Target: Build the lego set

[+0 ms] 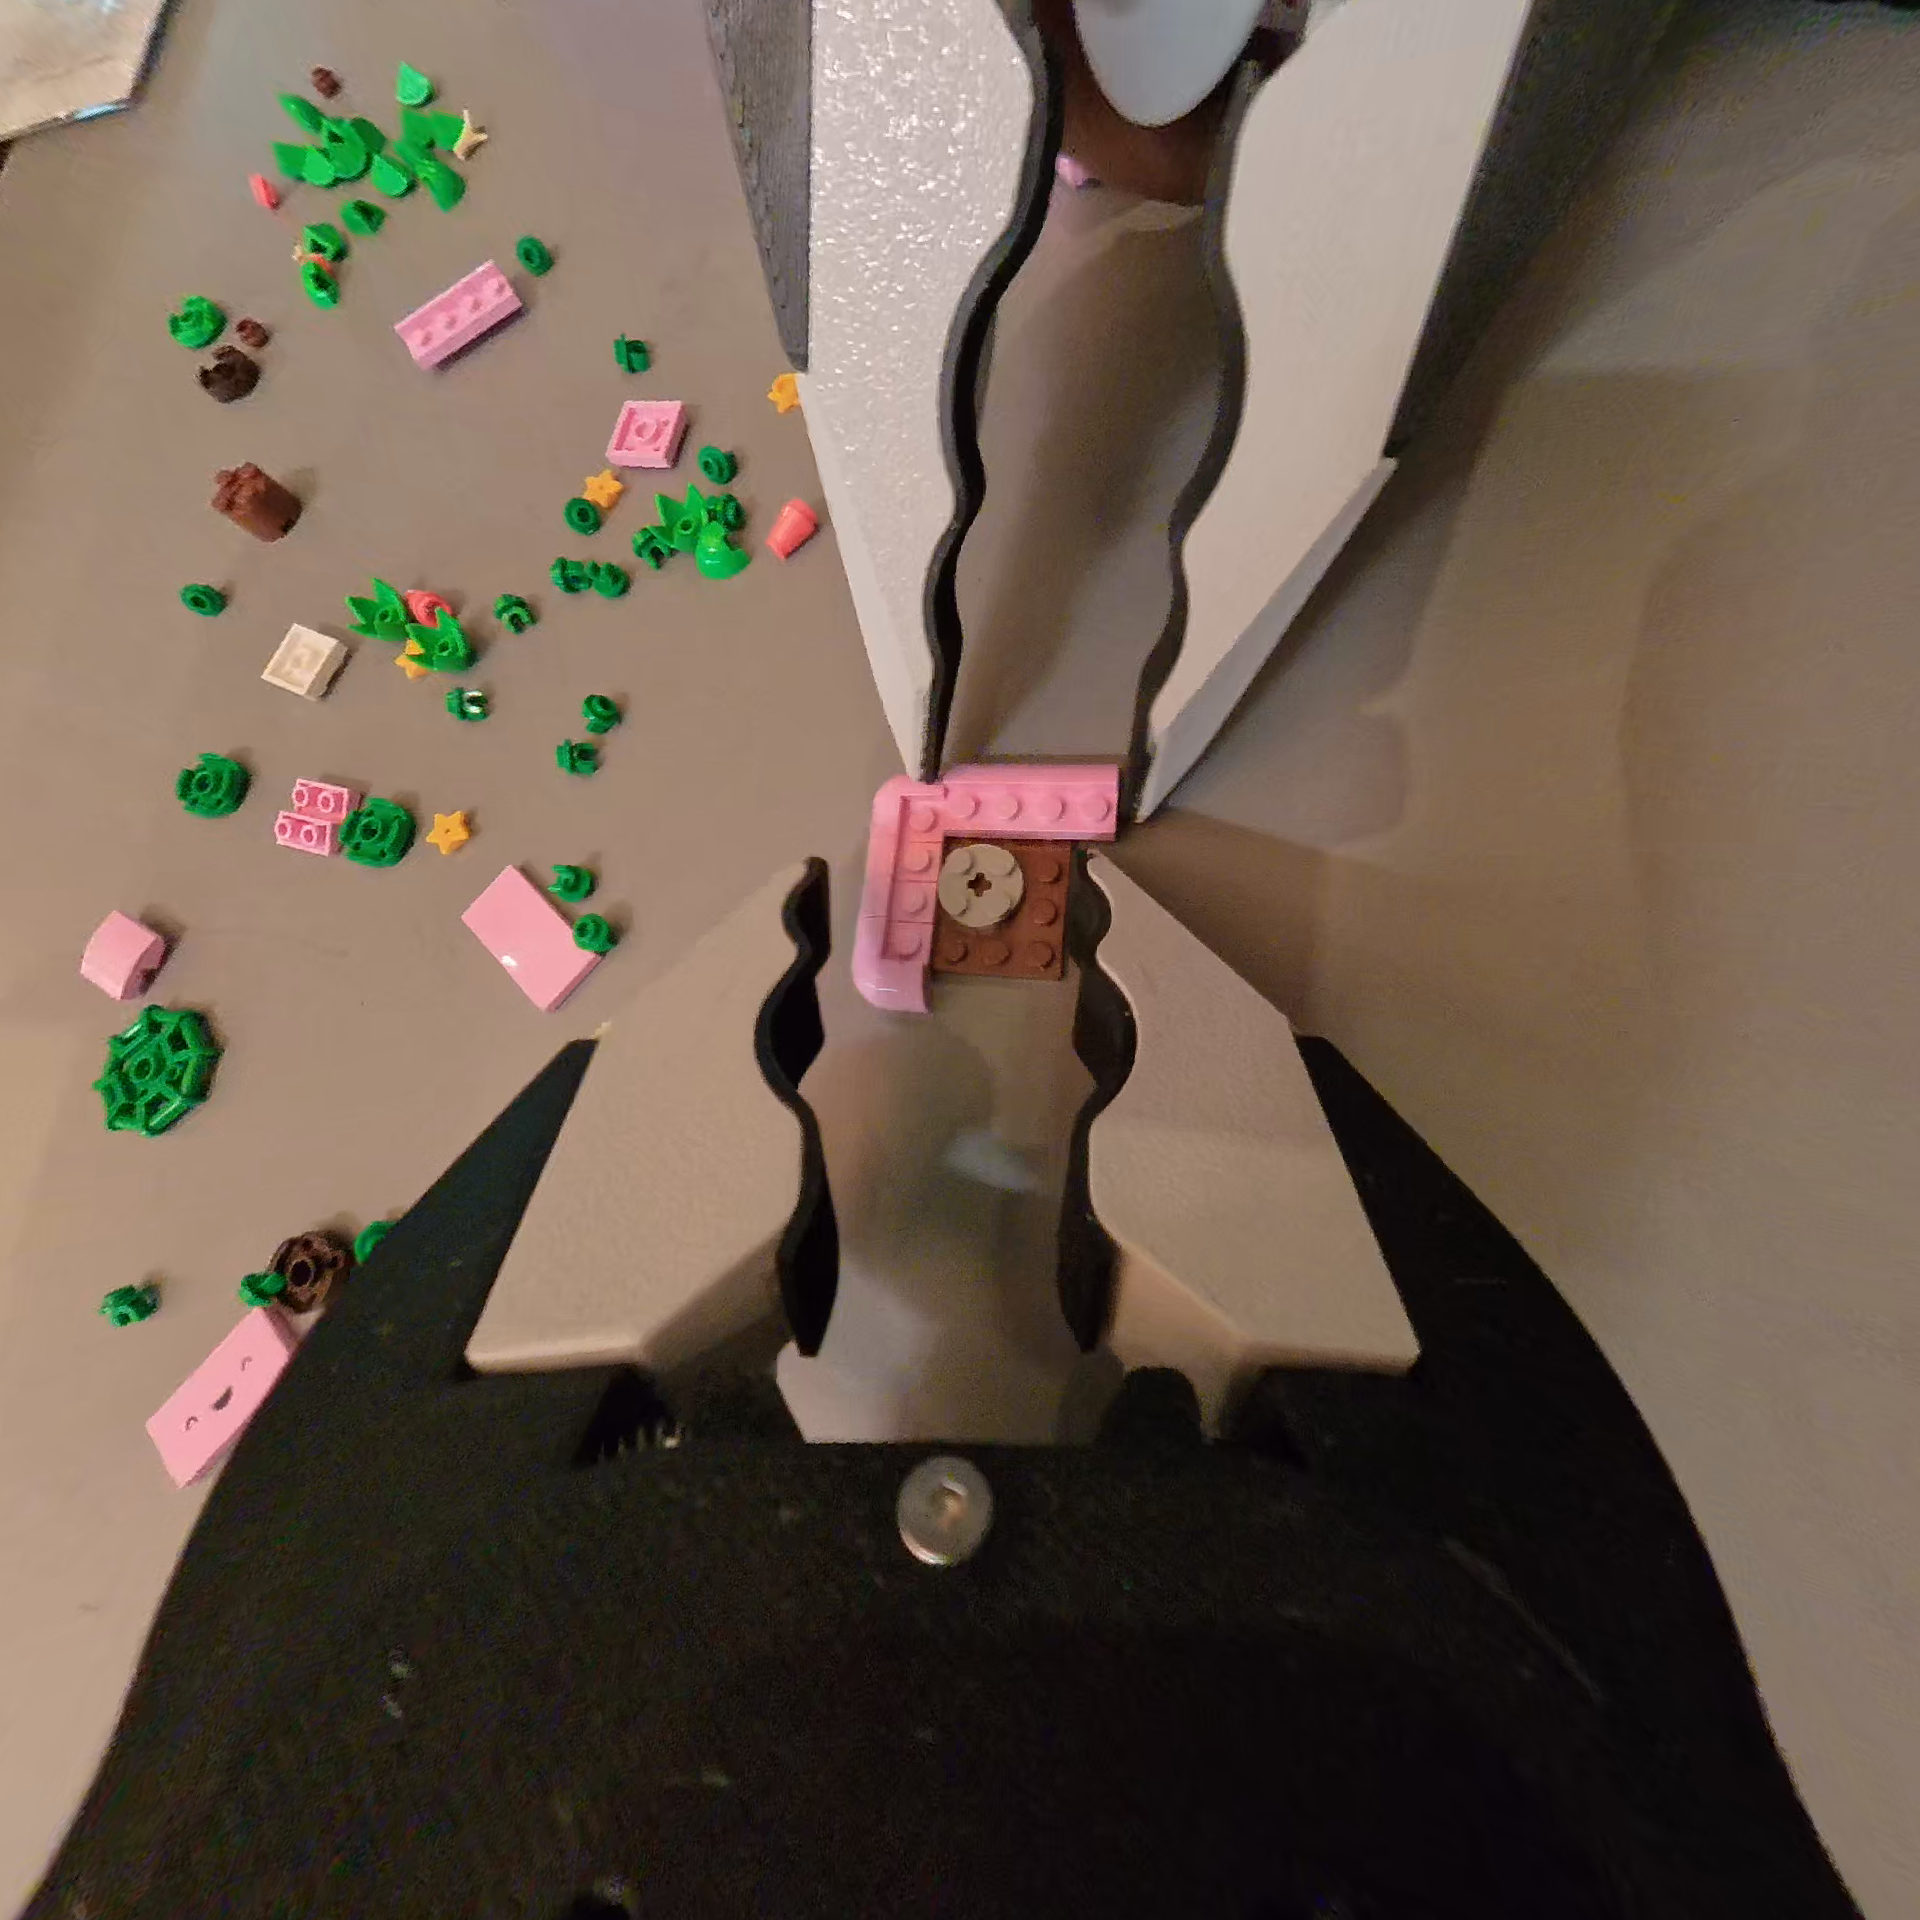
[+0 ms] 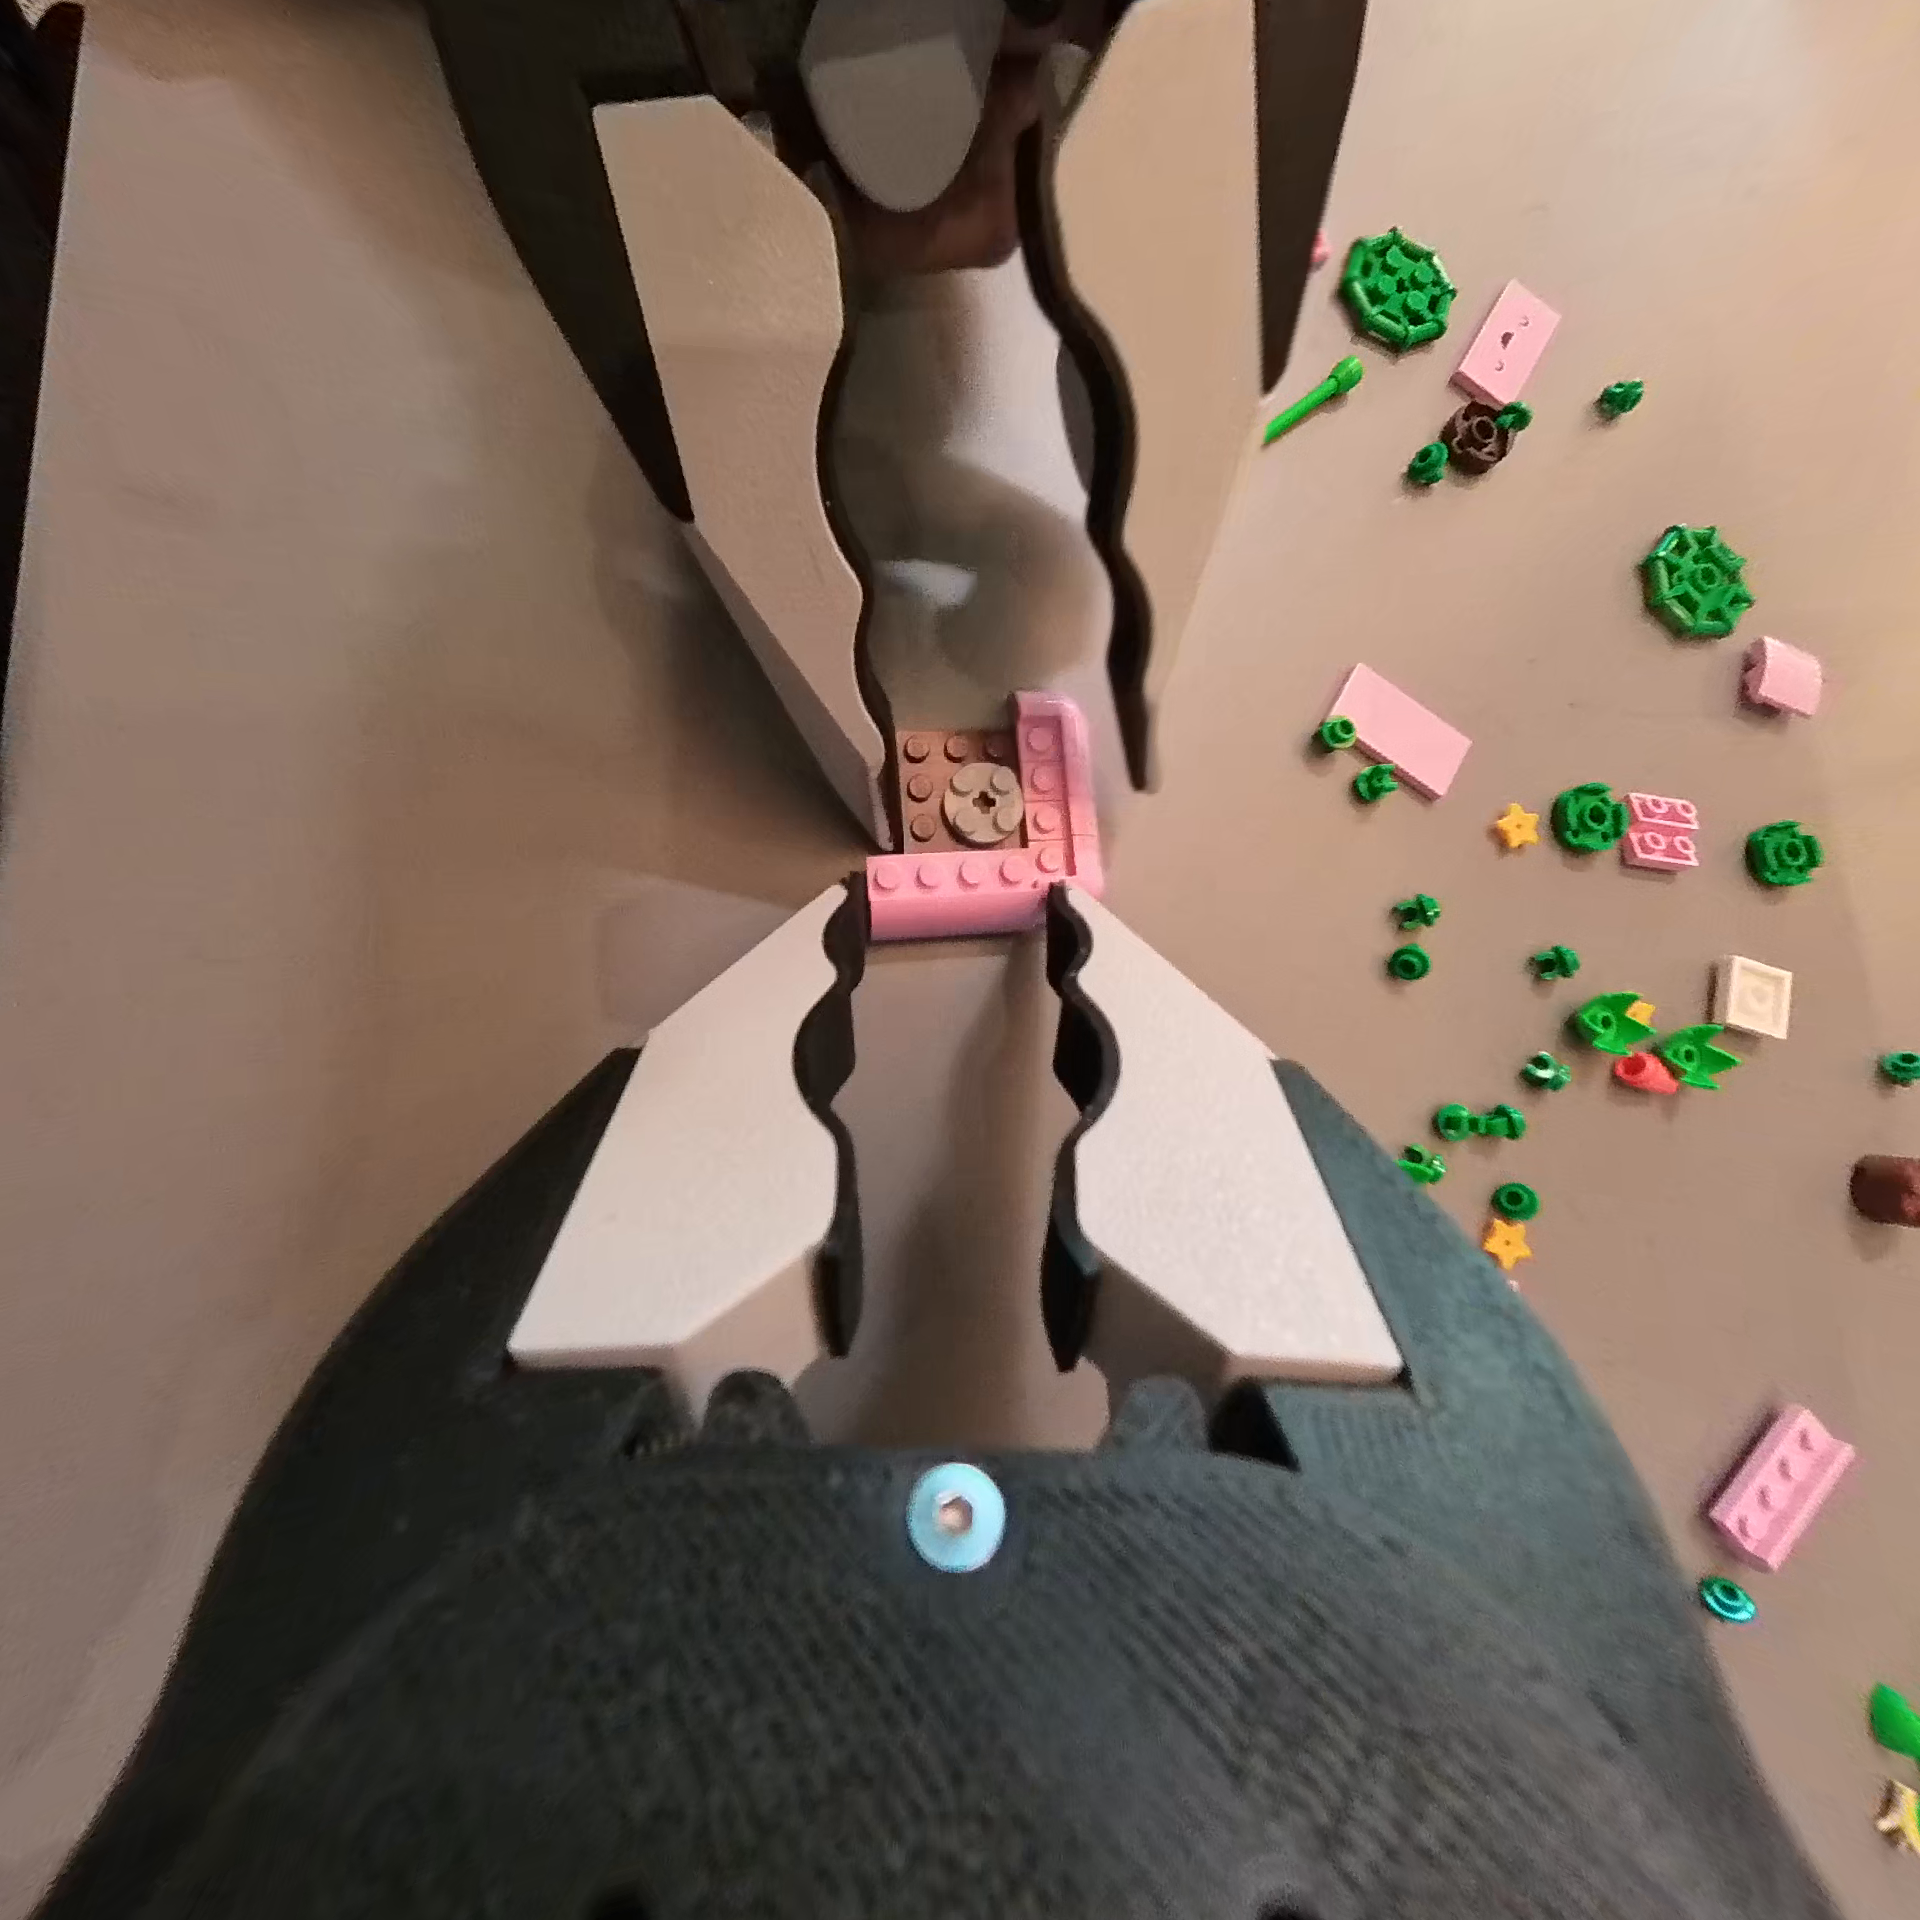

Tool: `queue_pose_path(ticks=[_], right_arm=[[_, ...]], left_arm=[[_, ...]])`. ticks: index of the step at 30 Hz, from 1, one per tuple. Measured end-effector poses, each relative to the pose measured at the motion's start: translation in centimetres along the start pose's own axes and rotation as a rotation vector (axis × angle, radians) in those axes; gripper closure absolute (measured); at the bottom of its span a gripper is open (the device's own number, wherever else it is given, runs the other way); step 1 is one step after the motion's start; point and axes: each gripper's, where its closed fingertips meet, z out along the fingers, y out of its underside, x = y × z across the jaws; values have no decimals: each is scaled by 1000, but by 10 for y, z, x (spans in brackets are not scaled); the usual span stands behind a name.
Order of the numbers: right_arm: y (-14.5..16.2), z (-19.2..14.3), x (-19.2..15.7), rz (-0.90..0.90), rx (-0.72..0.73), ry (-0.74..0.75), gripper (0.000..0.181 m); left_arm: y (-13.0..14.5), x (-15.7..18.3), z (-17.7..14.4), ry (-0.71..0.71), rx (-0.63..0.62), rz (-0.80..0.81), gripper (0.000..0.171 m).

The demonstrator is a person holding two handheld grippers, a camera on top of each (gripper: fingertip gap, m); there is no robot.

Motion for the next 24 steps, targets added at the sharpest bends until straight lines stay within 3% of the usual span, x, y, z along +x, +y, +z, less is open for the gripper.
queue_pose_path(ticks=[5, 13, 24], right_arm=[[-1, -4, 0, 8, 16, -7, 148], [-3, -5, -4, 9, 30, -28, 155], [-3, -4, -8, 6, 28, -48, 158]], left_arm=[[0, -3, -2, 31, 11, -78, 123], [4, 8, -7, 230, 5, -254, 123], [6, 6, -6, 192, -13, -231, 133]])
